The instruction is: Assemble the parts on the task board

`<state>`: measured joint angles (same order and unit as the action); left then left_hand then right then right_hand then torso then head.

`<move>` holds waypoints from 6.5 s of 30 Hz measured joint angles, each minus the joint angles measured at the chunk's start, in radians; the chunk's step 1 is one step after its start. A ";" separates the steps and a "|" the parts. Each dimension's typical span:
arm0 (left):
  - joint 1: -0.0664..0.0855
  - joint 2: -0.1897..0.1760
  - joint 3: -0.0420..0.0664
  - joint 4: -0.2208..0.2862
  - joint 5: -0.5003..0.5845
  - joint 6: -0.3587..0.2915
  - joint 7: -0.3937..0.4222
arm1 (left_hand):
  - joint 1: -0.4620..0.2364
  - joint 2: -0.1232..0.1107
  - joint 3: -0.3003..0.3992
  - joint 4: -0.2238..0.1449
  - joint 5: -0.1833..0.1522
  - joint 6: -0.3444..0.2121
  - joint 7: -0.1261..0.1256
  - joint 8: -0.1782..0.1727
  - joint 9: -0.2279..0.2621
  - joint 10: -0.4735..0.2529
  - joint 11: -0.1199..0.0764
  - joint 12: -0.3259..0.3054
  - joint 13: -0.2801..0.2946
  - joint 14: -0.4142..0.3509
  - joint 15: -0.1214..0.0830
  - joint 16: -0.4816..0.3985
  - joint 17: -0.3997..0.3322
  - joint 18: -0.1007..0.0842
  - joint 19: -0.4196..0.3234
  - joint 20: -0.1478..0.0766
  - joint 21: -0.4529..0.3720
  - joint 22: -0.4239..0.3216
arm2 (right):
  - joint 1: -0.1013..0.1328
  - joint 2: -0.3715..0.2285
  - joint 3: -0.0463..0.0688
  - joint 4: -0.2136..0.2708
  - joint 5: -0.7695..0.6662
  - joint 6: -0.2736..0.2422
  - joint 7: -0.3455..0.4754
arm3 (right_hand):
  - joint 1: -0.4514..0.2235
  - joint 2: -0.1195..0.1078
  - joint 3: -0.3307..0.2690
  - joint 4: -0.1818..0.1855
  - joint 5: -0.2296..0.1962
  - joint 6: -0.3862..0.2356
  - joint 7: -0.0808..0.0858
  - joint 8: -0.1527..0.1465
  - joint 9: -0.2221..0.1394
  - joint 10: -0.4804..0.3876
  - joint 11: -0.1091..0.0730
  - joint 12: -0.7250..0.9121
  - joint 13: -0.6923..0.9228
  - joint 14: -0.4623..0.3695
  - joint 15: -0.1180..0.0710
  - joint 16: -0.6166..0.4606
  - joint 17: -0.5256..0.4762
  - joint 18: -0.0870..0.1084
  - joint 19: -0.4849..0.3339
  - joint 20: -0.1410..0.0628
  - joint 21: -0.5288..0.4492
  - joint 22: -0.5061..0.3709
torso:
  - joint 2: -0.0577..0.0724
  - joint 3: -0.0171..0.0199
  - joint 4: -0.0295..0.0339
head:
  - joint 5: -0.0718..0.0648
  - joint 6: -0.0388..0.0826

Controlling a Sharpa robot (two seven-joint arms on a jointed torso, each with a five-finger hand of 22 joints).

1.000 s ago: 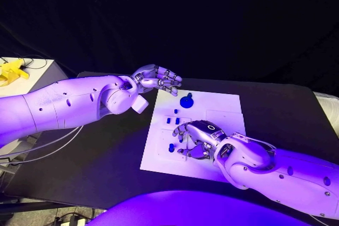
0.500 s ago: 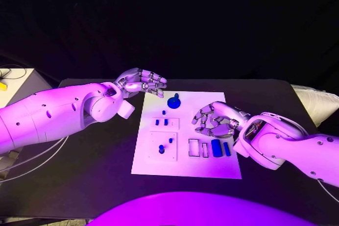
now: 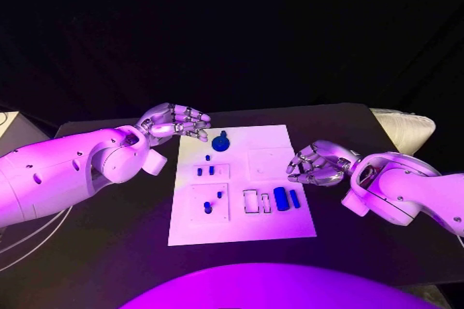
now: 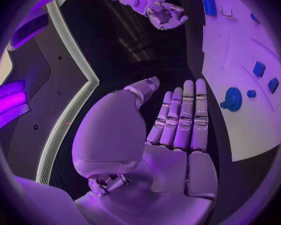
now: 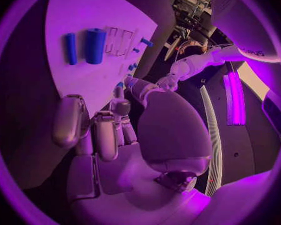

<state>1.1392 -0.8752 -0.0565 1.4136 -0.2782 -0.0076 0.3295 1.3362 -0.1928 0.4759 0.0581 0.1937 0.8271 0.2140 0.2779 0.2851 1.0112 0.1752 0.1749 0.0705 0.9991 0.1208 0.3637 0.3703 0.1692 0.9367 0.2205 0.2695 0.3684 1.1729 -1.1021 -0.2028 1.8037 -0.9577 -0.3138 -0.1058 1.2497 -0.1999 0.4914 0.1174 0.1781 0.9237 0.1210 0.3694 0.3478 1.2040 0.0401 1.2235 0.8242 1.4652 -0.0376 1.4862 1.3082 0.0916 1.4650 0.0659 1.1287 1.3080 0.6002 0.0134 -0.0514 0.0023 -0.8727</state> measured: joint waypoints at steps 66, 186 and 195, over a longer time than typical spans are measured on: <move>-0.005 -0.015 0.000 0.013 -0.059 0.018 -0.067 | -0.026 0.001 -0.139 0.084 0.000 -0.035 -0.011 0.034 0.001 -0.027 -0.005 0.065 0.013 -0.042 0.004 0.058 0.017 0.000 0.019 0.017 -0.081 -0.068 | -0.126 0.167 -0.010 -0.049 -0.290 -0.061 -0.317 | -0.125 0.020 -0.347 0.175 0.077 0.032 -0.012 0.000 0.023 0.207 -0.011 0.200 0.484 0.000 0.000 0.081 -0.001 -0.046 0.000 0.000 0.302 0.000 | 0.001 0.0006 -0.0002 | -0.012 0.000; -0.005 -0.018 0.000 0.027 -0.059 0.063 -0.087 | 0.002 0.028 -0.133 0.084 0.004 -0.035 -0.011 0.034 0.000 -0.037 -0.002 0.069 0.012 -0.049 0.005 0.066 0.016 0.000 0.030 0.014 -0.085 -0.076 | -0.065 0.287 -0.005 -0.039 -0.107 -0.045 -0.431 | -0.036 -0.057 -0.130 0.160 0.189 0.049 -0.015 -0.002 0.020 0.214 -0.011 0.150 0.483 0.000 0.000 0.081 -0.001 -0.046 0.000 0.000 0.294 -0.001 | 0.001 0.0000 0.0002 | -0.007 0.000; -0.005 -0.019 0.000 0.027 -0.058 0.062 -0.086 | 0.002 0.028 -0.133 0.084 0.004 -0.035 -0.011 0.034 0.000 -0.037 -0.002 0.069 0.012 -0.049 0.005 0.066 0.016 0.000 0.030 0.014 -0.089 -0.076 | -0.067 0.290 -0.004 -0.037 -0.113 -0.045 -0.428 | -0.051 -0.051 -0.135 0.165 0.179 0.052 -0.018 0.005 0.024 0.210 -0.014 0.150 0.483 0.000 0.000 0.081 -0.001 -0.046 0.000 0.000 0.289 0.000 | 0.001 -0.0003 0.0003 | -0.004 0.000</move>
<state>1.1338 -0.8942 -0.0565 1.4402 -0.3366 0.0547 0.2435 1.3378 -0.1649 0.3424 0.1421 0.1975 0.7918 0.2034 0.3117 0.2848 0.9738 0.1734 0.2438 0.0825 0.9504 0.1254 0.4296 0.3864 0.1691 0.9668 0.2340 0.1810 0.2928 1.1058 -0.8117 -0.2073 1.7670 -1.0705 -0.3588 -0.5340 1.1985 -0.2513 0.3559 0.2828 0.3576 0.9757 0.1032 0.3745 0.3715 1.4141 0.0259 1.3734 1.3073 1.4648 -0.0377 1.5674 1.3076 0.0453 1.4646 0.0661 1.4173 1.3081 0.6010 0.0131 -0.0511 -0.0016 -0.8726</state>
